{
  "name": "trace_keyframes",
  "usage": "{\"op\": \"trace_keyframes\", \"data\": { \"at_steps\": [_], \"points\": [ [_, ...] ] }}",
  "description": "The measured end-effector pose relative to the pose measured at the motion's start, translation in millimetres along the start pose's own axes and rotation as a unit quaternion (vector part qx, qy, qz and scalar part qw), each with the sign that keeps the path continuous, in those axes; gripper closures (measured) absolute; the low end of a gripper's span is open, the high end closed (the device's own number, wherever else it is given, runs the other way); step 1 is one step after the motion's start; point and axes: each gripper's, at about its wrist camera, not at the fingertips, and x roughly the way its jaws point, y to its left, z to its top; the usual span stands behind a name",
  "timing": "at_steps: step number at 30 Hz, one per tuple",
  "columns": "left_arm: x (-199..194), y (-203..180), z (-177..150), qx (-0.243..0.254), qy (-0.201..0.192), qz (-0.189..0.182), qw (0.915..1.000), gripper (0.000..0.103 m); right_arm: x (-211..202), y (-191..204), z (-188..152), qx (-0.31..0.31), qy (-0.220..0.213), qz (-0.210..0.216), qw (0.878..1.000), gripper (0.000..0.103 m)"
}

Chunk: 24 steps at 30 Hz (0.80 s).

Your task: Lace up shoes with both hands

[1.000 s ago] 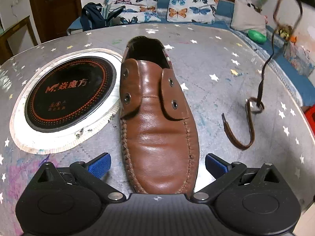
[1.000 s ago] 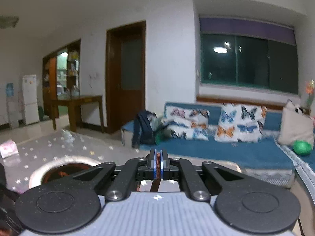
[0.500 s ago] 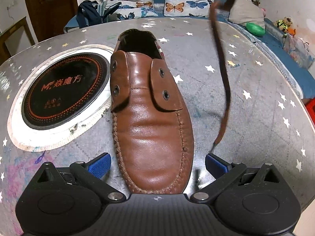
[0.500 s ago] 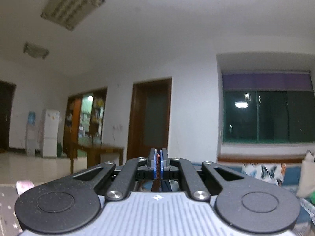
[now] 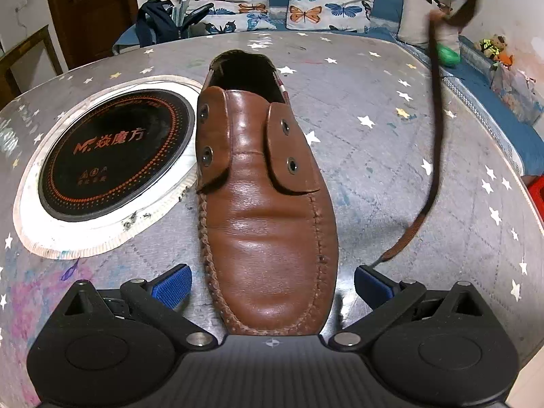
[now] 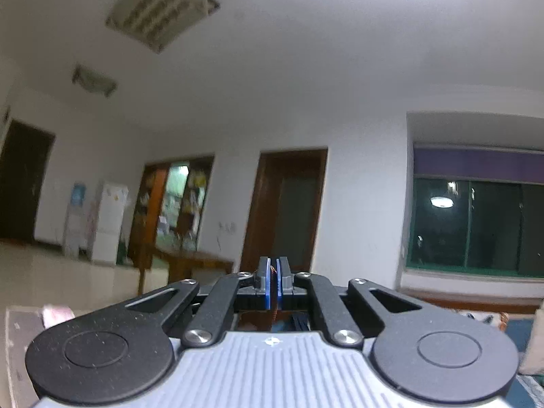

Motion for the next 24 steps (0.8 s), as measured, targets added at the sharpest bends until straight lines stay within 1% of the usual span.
{"op": "trace_keyframes", "data": {
  "at_steps": [5,7,8,10,15,19,21,22,24],
  "points": [
    [0.2,1.7,-0.5,-0.002,0.000,0.000,1.0000,0.000,19.3,-12.5,-35.4,-0.022,0.076,-0.054,0.995,0.100],
    [0.2,2.2,-0.5,-0.003,0.001,0.000,1.0000,0.000,32.3,-17.3,-51.7,-0.026,0.108,-0.068,0.991,0.100],
    [0.0,2.2,-0.5,-0.003,0.001,0.000,1.0000,0.000,38.3,-19.8,-66.4,-0.020,0.129,-0.074,0.989,0.100],
    [-0.5,2.0,-0.7,-0.003,0.000,-0.001,1.0000,0.000,44.4,-25.4,-85.4,-0.008,0.165,-0.076,0.983,0.100],
    [-0.7,3.8,-1.5,-0.004,0.001,0.001,1.0000,0.000,56.8,-31.7,-149.6,0.005,0.256,-0.092,0.962,0.100],
    [1.2,5.2,-1.1,-0.008,0.004,-0.001,1.0000,0.000,53.8,-45.3,-188.7,0.023,0.307,-0.123,0.943,0.099],
    [1.7,3.9,-1.4,-0.006,0.004,-0.002,1.0000,0.000,50.6,-52.2,-200.9,0.038,0.328,-0.124,0.936,0.098],
    [2.1,3.2,-1.5,-0.005,0.005,-0.002,1.0000,0.000,46.5,-52.3,-207.6,0.047,0.337,-0.119,0.933,0.095],
    [3.2,2.0,-1.7,-0.003,0.006,-0.003,1.0000,0.000,44.9,-48.2,-223.6,0.059,0.355,-0.102,0.927,0.094]
  ]
}}
